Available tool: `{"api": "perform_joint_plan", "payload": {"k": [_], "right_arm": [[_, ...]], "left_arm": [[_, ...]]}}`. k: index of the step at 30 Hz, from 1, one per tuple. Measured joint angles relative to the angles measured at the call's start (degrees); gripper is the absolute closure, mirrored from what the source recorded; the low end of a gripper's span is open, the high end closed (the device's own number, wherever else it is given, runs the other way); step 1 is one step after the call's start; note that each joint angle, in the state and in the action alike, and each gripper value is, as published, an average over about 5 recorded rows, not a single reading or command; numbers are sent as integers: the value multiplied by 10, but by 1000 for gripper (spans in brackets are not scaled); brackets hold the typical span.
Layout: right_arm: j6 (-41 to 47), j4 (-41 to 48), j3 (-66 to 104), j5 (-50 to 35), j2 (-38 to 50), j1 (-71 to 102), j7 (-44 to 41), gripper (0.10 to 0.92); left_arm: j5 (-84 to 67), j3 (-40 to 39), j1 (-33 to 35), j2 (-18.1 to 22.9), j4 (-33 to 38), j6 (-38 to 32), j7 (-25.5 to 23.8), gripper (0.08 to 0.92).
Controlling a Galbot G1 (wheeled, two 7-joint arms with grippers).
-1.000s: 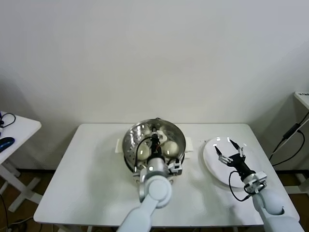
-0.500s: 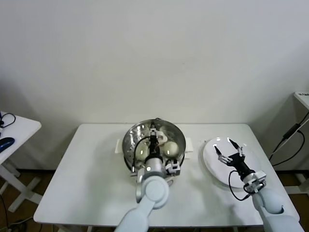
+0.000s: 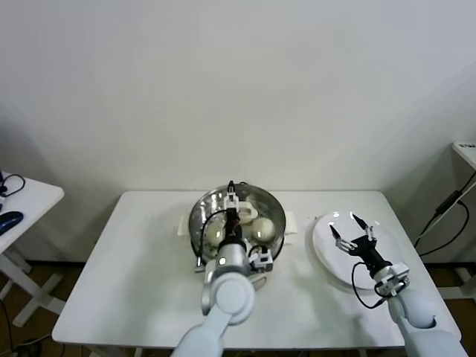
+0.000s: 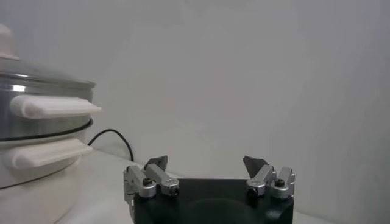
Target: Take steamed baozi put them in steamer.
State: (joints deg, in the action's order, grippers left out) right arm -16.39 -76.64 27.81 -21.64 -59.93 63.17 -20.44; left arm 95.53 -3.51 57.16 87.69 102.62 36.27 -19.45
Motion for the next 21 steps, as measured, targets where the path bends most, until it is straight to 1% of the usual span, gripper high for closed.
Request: {"api": "perform_joint_plan", "payload": {"k": [21], "right_arm": [[-3, 14, -2, 11, -7, -8, -2, 203]], "left_arm": [[-38, 3, 30, -23, 63, -18, -20, 177]]}}
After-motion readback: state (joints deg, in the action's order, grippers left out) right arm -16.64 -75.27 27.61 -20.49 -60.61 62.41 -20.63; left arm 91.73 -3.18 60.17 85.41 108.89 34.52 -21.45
